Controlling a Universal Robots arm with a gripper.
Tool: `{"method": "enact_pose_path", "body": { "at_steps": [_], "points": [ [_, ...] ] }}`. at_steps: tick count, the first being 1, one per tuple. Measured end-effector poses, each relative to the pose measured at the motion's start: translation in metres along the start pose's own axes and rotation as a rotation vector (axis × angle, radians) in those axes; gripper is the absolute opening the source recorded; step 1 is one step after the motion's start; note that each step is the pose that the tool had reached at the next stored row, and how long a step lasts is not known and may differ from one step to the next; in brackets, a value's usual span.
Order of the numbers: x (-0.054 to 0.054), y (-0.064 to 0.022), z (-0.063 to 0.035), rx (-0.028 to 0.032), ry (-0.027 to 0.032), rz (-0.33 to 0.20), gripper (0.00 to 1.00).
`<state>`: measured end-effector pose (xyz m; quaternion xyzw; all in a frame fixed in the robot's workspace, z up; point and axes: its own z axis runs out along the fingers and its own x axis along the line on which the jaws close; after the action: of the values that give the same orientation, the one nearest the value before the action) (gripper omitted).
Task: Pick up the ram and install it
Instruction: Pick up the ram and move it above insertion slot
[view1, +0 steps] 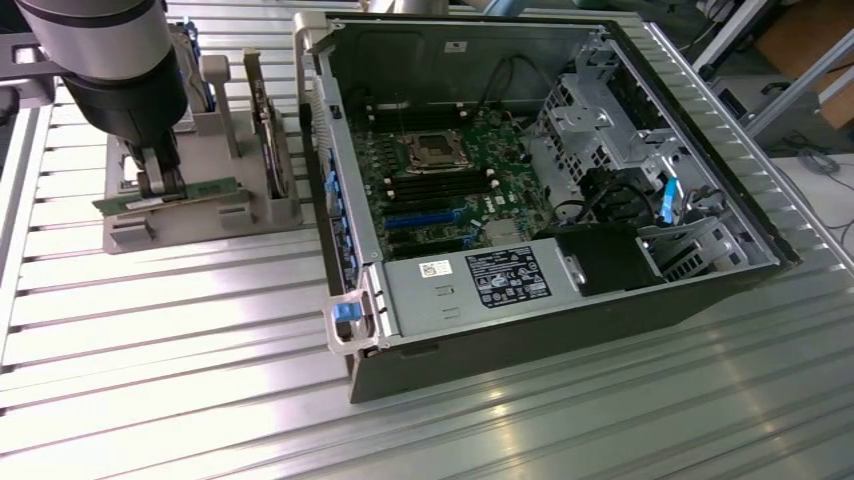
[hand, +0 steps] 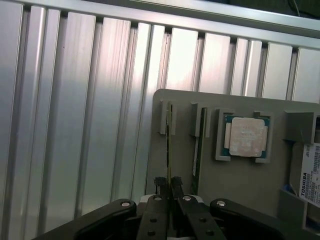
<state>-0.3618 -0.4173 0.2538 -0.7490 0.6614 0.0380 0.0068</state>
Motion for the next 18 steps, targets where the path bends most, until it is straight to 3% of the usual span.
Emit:
{"method": "enact_pose_path", "body": {
  "at_steps": [18],
  "points": [
    [-0.0004,0.0003,-0.0066,-0.0001,0.0001,0.000,0.14]
  ]
}}
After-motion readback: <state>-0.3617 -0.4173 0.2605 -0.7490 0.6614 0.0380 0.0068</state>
